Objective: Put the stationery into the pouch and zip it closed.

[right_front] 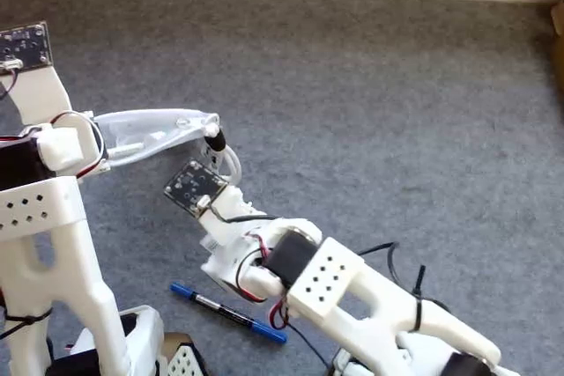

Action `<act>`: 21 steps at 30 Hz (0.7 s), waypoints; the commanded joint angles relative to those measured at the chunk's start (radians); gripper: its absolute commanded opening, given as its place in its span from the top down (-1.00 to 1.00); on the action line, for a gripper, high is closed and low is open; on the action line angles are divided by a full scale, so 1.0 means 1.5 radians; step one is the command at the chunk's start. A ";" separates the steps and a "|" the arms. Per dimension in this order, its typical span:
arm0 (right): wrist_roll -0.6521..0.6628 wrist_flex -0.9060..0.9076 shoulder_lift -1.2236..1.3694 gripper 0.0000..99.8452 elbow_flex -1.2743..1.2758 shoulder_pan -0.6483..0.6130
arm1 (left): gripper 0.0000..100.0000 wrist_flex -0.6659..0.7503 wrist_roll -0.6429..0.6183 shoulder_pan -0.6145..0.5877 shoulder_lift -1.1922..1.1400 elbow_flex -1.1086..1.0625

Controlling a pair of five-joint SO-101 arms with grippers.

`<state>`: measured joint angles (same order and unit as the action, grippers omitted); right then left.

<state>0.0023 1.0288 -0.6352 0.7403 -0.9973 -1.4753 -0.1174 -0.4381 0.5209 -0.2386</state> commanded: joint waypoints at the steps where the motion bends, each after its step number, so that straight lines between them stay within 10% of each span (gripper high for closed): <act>1: -0.052 -0.044 -0.066 0.98 -0.004 0.013 | 0.99 0.013 -0.004 0.010 0.002 0.004; 21: -0.072 -0.435 -0.167 0.98 -0.004 0.030 | 0.99 0.013 -0.004 0.010 0.002 -0.003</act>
<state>-0.0974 0.4687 -0.8516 0.7419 -0.9866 -1.4753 -0.1174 -0.4335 0.5209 -0.2386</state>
